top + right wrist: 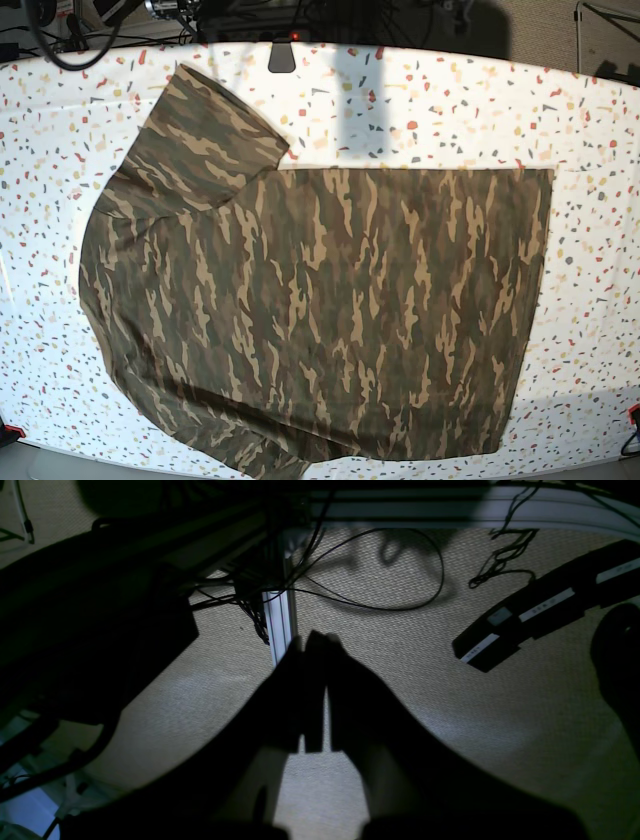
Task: Fold the T-shirt properly
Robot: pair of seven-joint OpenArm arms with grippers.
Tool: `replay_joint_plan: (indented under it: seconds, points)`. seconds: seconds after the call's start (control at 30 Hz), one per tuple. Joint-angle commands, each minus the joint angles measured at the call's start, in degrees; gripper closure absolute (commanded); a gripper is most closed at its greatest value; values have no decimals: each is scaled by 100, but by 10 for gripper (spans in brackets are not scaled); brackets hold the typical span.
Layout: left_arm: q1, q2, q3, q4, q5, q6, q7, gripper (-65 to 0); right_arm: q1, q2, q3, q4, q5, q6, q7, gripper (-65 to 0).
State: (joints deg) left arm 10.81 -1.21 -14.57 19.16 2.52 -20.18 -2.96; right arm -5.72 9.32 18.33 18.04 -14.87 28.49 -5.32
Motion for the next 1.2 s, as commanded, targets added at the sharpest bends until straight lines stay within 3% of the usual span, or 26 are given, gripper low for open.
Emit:
replay_joint_plan:
  seconds: [0.0,0.07,0.13,0.37,0.73,1.17]
  points:
    - [55,-7,0,26,-7,-59,-114,-122,-2,72,2,42,7,90,42,-7]
    - [81,-4,0,26,4,-59,-184,-130,-2,131,2,42,7,120,42,-99]
    - [101,-4,0,26,4,-57,-155,-130,-2,168,2,42,7,118,44,-143]
    - [164,-4,0,26,7,-59,-133,-130,-2,179,2,42,7,116,240,-143]
    - [170,-4,0,28,2,-57,170,-129,-4,179,2,42,7,107,-28,-143]
    - [192,-7,0,31,4,-57,164,-130,-85,179,2,42,9,118,-37,-143]
